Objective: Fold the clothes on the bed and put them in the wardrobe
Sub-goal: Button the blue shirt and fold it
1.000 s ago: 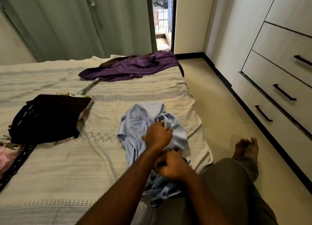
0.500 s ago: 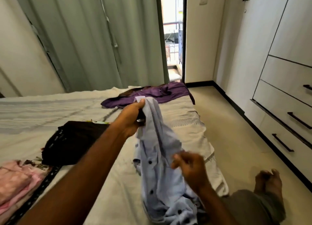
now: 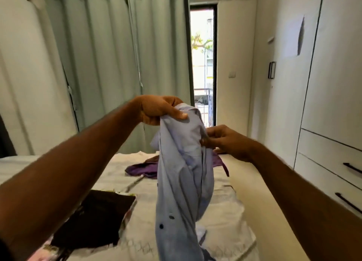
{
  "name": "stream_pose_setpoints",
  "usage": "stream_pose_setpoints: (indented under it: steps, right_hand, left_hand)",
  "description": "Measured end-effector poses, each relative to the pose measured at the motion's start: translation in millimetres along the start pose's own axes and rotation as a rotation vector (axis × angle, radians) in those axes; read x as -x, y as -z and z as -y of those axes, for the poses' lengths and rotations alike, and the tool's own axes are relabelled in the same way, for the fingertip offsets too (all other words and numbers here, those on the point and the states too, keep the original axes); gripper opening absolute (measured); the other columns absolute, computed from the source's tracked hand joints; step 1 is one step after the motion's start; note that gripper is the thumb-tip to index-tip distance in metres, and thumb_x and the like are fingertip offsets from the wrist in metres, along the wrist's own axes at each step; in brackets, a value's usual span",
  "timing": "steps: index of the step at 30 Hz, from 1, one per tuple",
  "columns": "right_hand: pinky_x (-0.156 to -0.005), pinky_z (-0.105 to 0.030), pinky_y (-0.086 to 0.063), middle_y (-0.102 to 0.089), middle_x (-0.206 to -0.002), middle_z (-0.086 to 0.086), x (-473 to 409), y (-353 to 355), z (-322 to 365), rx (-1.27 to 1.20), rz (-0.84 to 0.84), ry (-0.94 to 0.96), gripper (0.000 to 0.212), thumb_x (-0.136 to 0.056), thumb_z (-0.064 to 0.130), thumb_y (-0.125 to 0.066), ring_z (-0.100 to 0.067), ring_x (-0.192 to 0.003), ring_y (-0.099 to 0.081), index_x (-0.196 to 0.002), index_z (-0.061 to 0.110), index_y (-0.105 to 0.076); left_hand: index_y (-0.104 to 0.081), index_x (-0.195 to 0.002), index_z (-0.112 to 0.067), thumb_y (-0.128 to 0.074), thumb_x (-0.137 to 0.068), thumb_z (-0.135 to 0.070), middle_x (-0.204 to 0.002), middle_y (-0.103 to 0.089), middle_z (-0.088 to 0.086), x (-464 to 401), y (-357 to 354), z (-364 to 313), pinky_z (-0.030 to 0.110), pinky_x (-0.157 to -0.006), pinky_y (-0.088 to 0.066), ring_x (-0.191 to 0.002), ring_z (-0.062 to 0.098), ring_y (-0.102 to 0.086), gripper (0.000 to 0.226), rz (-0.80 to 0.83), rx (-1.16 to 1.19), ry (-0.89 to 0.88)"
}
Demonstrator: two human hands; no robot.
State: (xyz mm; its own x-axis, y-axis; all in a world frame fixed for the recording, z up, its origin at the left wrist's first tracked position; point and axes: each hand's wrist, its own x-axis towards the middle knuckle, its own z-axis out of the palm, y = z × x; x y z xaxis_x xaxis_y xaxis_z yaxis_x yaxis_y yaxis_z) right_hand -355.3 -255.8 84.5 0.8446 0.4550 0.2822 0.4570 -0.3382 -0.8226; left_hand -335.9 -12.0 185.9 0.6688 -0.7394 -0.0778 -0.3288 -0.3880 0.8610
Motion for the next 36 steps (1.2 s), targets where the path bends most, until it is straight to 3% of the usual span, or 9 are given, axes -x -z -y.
stream_pose_setpoints:
  steps: [2, 6, 10, 12, 18, 21, 24, 30, 36]
  right_hand:
    - [-0.079, -0.044, -0.062, -0.075, -0.094, -0.012, -5.6, 10.8, 10.2, -0.028, -0.212, 0.041, 0.021, -0.094, 0.025, -0.067, -0.029, -0.089, -0.071, -0.104, 0.007, -0.070]
    - [-0.071, -0.040, -0.054, -0.071, -0.085, -0.003, -14.6, 22.3, 52.7, -0.213, -0.443, 0.133, 0.024, -0.094, 0.035, -0.066, -0.018, -0.078, -0.065, -0.099, 0.012, -0.063]
    - [-0.072, -0.030, -0.051, -0.056, -0.085, -0.009, -14.2, 42.6, 104.7, -0.221, -0.279, 0.163, 0.040, -0.083, 0.042, -0.074, -0.021, -0.078, -0.054, -0.093, 0.008, -0.057]
    - [-0.072, -0.028, -0.055, -0.062, -0.086, -0.006, -3.9, 58.7, 118.9, -0.196, -0.052, 0.058, 0.048, -0.069, 0.044, -0.087, -0.017, -0.080, -0.061, -0.090, 0.009, -0.062]
    - [-0.113, -0.061, -0.030, -0.063, -0.127, -0.001, 8.0, 76.1, 133.3, 0.303, 0.110, -0.369, 0.111, -0.022, 0.079, -0.086, -0.021, -0.120, -0.056, -0.117, 0.027, -0.062]
    - [-0.111, -0.065, -0.034, -0.063, -0.128, -0.006, 7.5, 80.4, 148.9, 0.414, 0.100, -0.453, 0.110, -0.017, 0.073, -0.090, -0.024, -0.118, -0.057, -0.111, 0.022, -0.062]
    - [-0.109, -0.066, -0.036, -0.064, -0.126, -0.005, 11.3, 105.3, 162.9, 0.434, 0.002, -0.382, 0.127, -0.012, 0.070, -0.092, -0.024, -0.123, -0.055, -0.122, 0.013, -0.064]
    - [-0.094, -0.060, -0.053, -0.068, -0.119, -0.008, 15.6, 128.3, 156.8, 0.273, -0.099, -0.237, 0.091, -0.046, 0.041, -0.100, -0.028, -0.110, -0.066, -0.127, 0.021, -0.062]
    - [-0.081, -0.046, -0.060, -0.058, -0.117, -0.010, -8.6, 113.8, 132.2, 0.427, -0.587, 0.026, 0.041, -0.090, -0.004, -0.066, -0.033, -0.106, -0.061, -0.118, 0.023, -0.053]
  left_hand:
    - [-0.074, -0.092, -0.010, -0.088, -0.071, -0.010, -0.092, -0.076, 0.002, 4.4, 19.6, -6.5, 0.033, -0.078, -0.058, -0.089, 0.021, -0.070, 0.026, -0.130, -0.305, 0.003]
    - [-0.066, -0.078, -0.018, -0.084, -0.075, 0.002, -0.068, -0.064, -0.015, 7.3, 36.6, 0.3, 0.018, -0.063, -0.049, -0.070, 0.006, -0.059, 0.027, -0.402, -0.507, -0.086]
    - [-0.075, -0.104, -0.014, -0.087, -0.074, -0.025, -0.105, -0.072, 0.002, 17.9, 36.0, 23.6, 0.050, -0.097, -0.049, -0.105, 0.019, -0.063, 0.034, -0.344, -0.297, 0.003]
    - [-0.069, -0.118, -0.020, -0.074, -0.086, -0.027, -0.112, -0.071, 0.004, 22.0, 33.9, 36.5, 0.057, -0.089, -0.053, -0.109, 0.024, -0.065, 0.034, -0.284, -0.089, 0.047]
    - [-0.065, -0.118, -0.014, -0.042, -0.107, -0.015, -0.109, -0.067, 0.015, 5.0, 15.4, 14.8, 0.037, -0.071, -0.062, -0.087, 0.024, -0.069, 0.026, -0.464, 0.366, -0.253]
    - [-0.060, -0.120, -0.015, -0.061, -0.098, -0.021, -0.115, -0.065, 0.014, -7.7, 12.5, -9.5, 0.032, -0.078, -0.059, -0.099, 0.023, -0.067, 0.023, -0.488, 0.227, -0.311]
    - [-0.046, -0.125, -0.022, -0.085, -0.078, -0.009, -0.104, -0.062, 0.014, 0.1, 34.3, -19.9, 0.030, -0.074, -0.057, -0.090, 0.020, -0.064, 0.062, -0.502, -0.214, -0.250]
    - [-0.070, -0.084, -0.014, -0.074, -0.090, -0.018, -0.074, -0.059, 0.002, 3.6, 51.0, -24.7, 0.027, -0.059, -0.045, -0.069, 0.012, -0.053, 0.008, -0.787, -0.479, -0.202]
    - [-0.073, -0.103, -0.008, -0.066, -0.091, -0.002, -0.092, -0.066, 0.010, 7.1, 49.3, -23.0, 0.032, -0.058, -0.050, -0.076, 0.021, -0.058, 0.016, -0.834, -0.720, 0.096]
